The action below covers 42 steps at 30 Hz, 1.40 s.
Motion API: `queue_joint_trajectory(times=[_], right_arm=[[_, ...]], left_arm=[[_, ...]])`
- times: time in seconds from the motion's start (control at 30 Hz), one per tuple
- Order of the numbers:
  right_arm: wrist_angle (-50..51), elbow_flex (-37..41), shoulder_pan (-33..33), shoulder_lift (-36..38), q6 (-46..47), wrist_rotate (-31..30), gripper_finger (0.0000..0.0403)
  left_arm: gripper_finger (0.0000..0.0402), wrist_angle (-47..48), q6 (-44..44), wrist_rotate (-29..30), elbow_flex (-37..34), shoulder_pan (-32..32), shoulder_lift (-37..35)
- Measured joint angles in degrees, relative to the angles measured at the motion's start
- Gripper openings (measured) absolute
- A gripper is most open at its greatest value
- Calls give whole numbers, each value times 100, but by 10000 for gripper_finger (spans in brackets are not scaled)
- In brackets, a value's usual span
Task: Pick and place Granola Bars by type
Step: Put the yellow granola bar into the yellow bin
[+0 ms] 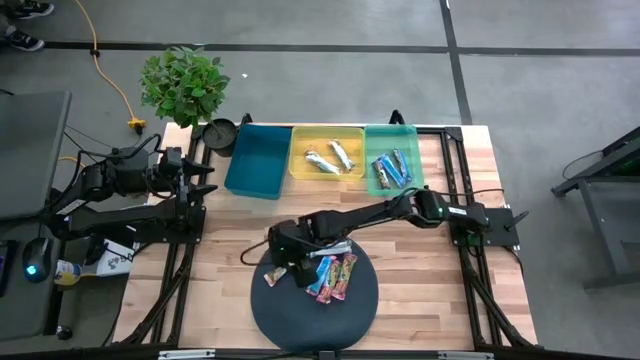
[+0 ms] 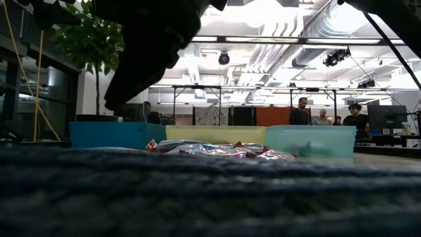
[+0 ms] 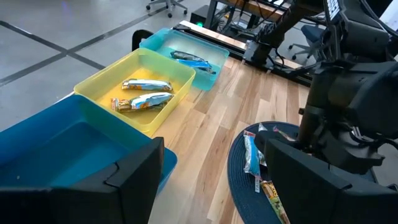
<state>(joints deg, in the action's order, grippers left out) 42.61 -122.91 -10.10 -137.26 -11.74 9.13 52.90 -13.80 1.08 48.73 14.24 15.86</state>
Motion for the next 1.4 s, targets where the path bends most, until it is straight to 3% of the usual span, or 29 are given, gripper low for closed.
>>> queue_joint_trajectory(times=[0.3,0.87,1.27,1.4], right_arm=[[-51,0,-48,-1,-987,-522,191],[-338,9,117,-517,-956,-469,191],[-384,7,130,-550,-771,332,191],[-389,7,61,-550,-1020,321,191]], left_arm=[[273,0,-1,2,0,0,0],[273,8,-1,15,0,0,0],[273,20,-1,12,0,2,1],[273,22,-1,11,-2,2,2]])
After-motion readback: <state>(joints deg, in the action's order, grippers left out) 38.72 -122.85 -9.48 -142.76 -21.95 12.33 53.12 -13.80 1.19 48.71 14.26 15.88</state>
